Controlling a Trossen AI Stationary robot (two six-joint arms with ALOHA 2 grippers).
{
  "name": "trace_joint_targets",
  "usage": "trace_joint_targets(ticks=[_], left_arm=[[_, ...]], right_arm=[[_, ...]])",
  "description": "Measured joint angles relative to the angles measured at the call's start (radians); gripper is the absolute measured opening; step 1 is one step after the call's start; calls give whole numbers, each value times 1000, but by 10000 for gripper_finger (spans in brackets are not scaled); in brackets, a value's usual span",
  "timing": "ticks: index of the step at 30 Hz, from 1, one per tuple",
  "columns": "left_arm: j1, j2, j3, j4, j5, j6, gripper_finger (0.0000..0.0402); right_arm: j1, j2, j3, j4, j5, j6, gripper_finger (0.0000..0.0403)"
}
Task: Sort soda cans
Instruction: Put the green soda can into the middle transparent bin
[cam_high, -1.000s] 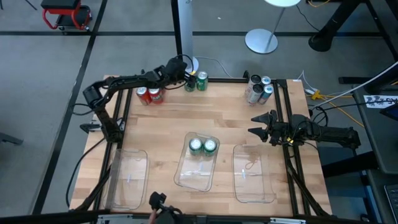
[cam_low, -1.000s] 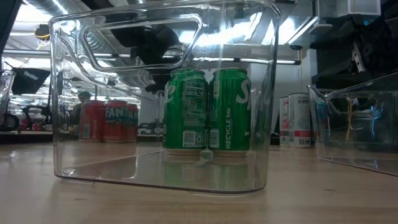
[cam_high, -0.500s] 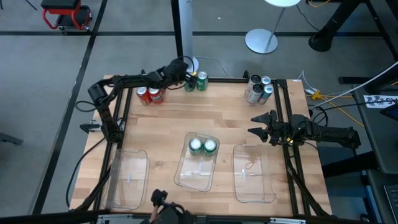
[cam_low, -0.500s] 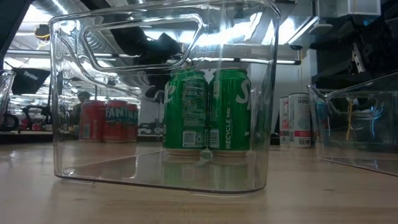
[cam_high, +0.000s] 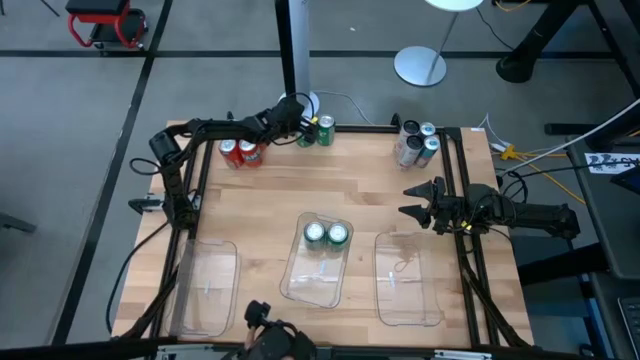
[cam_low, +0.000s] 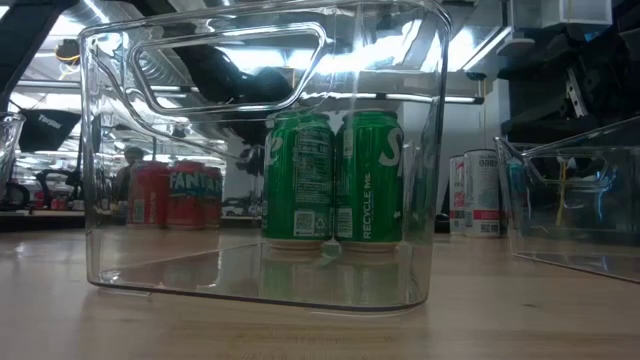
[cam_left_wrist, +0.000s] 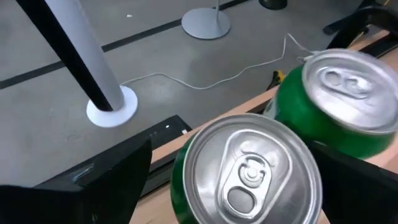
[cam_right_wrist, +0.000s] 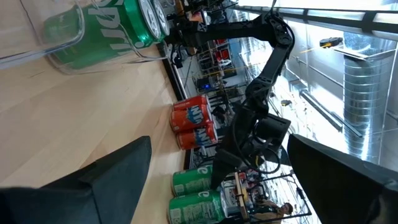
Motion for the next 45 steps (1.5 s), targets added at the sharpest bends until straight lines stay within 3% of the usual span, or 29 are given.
trace_joint_targets(ticks=[19,30,45], left_arm=[[6,55,0,23,-5,30,390],[6,55,0,21,-5,42,294],[-66,-27,-2,-5,-8,56,296]], right_arm=[[0,5,0,0,0,2,376],[0,5,0,0,0,2,376],[0,5,0,0,0,3,376]])
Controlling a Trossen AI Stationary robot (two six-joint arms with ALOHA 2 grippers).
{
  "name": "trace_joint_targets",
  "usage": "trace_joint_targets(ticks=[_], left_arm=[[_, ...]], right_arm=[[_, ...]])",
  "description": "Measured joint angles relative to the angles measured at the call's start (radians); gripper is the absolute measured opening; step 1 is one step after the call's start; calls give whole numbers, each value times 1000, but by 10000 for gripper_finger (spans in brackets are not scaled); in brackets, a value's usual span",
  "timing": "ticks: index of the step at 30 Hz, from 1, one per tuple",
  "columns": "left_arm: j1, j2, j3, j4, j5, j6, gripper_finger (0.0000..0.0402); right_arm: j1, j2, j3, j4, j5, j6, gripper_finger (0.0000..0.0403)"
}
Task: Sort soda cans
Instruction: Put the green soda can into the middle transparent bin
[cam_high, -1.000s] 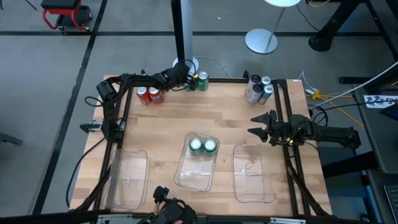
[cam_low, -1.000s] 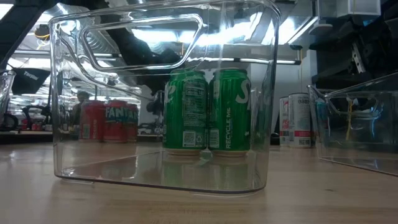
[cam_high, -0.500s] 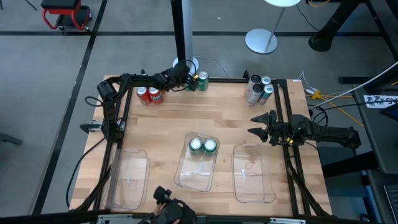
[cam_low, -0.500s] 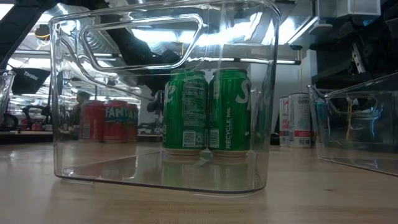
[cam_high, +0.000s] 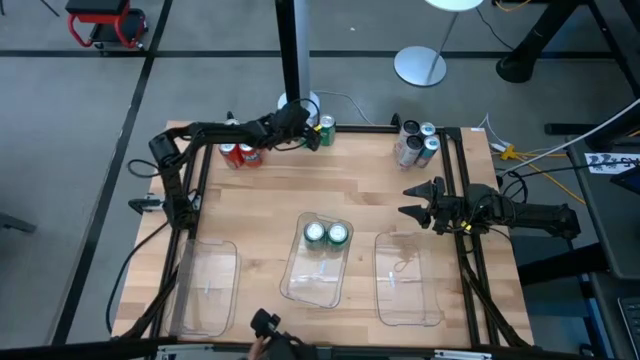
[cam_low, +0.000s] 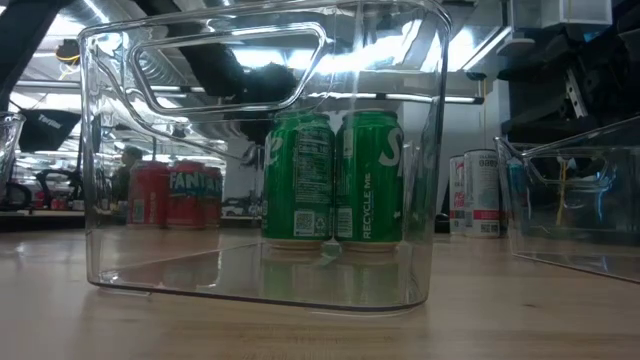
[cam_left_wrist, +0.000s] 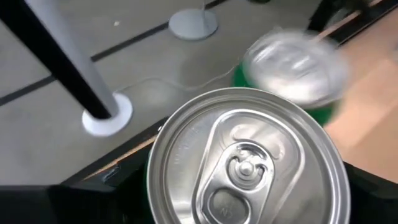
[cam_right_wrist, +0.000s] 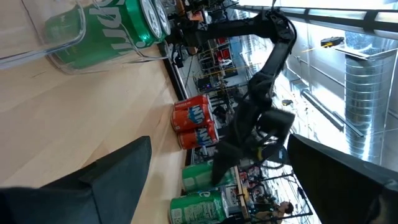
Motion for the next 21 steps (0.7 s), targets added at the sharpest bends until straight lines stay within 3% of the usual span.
trace_joint_targets(ticks=[21], left_arm=[[-293,-296,1,-152,-28,58,295]], right_arm=[[0,0,0,1,0,1,376]])
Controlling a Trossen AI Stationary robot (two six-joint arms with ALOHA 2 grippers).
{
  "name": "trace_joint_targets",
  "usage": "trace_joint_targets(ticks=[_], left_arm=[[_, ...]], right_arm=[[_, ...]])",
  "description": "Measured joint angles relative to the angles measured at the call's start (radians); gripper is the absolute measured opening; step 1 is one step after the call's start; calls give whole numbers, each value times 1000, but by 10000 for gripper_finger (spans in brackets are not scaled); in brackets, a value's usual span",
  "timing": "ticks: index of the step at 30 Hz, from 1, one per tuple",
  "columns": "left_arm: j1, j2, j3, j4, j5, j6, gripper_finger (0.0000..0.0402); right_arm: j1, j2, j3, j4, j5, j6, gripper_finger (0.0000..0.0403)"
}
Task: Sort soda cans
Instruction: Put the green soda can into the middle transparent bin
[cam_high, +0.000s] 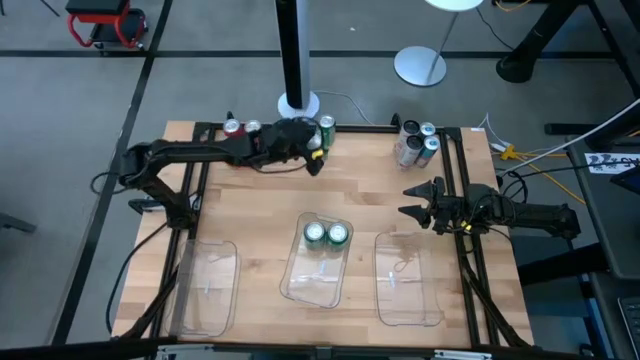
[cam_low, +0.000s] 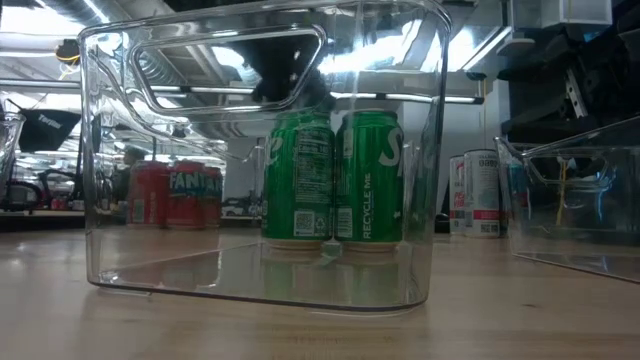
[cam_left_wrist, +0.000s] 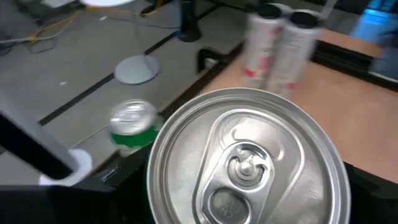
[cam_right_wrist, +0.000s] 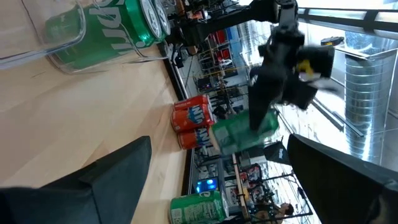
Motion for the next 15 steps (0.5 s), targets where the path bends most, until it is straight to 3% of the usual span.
trace_joint_targets(ticks=[15], left_arm=[[-309,-137,2,-78,2,0,295]], right_arm=[[0,0,0,1,0,21,376]])
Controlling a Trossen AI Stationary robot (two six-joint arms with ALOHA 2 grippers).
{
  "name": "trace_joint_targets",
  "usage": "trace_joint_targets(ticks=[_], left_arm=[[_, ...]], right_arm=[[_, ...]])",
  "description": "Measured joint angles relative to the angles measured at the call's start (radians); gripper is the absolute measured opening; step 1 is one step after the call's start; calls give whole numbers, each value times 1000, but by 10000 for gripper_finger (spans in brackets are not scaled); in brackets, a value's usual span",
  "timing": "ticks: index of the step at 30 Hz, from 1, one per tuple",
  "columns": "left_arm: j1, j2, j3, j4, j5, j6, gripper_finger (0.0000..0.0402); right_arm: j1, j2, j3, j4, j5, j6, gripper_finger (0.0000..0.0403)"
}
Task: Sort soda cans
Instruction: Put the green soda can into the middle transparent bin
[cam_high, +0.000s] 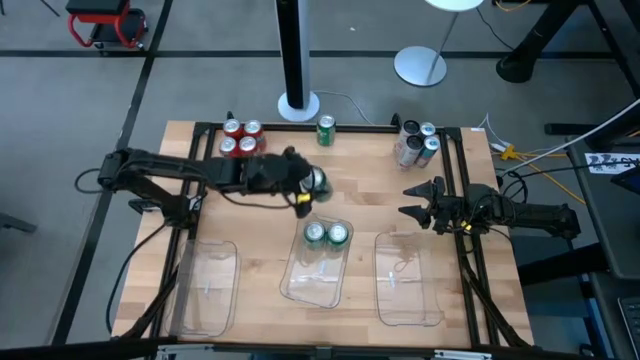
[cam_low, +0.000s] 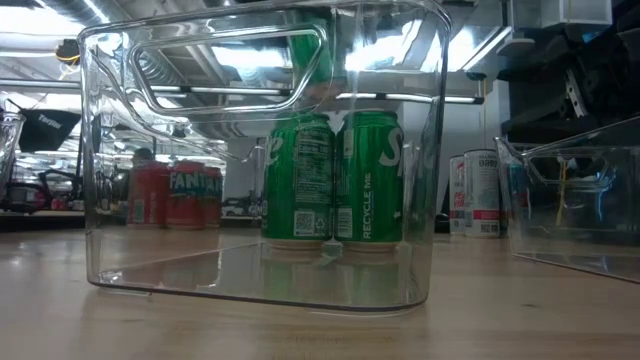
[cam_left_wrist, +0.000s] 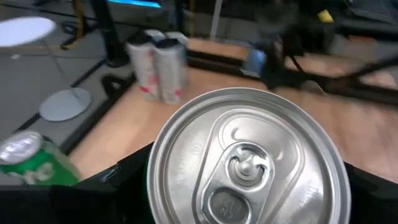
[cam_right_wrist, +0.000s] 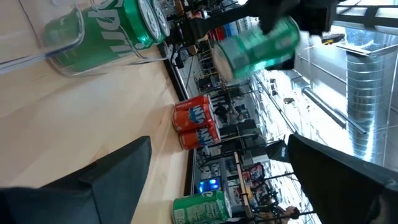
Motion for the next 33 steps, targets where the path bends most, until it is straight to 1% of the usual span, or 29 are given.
trace_joint_targets(ticks=[5,11,15,20,24,33], left_arm=[[-97,0,0,-39,0,2,295],[-207,0,0,-49,40,18,295],[-268,0,0,-55,68,19,295],[-337,4,0,-68,67,26,295],[-366,22,0,-60,67,20,295],[-371,122,0,-60,61,-30,295]], right_arm=[[0,0,0,0,0,1,376],[0,0,0,0,0,1,376],[0,0,0,0,0,1,376],[0,0,0,1,0,1,376],[0,0,0,3,1,1,376],[0,0,0,7,1,1,376]])
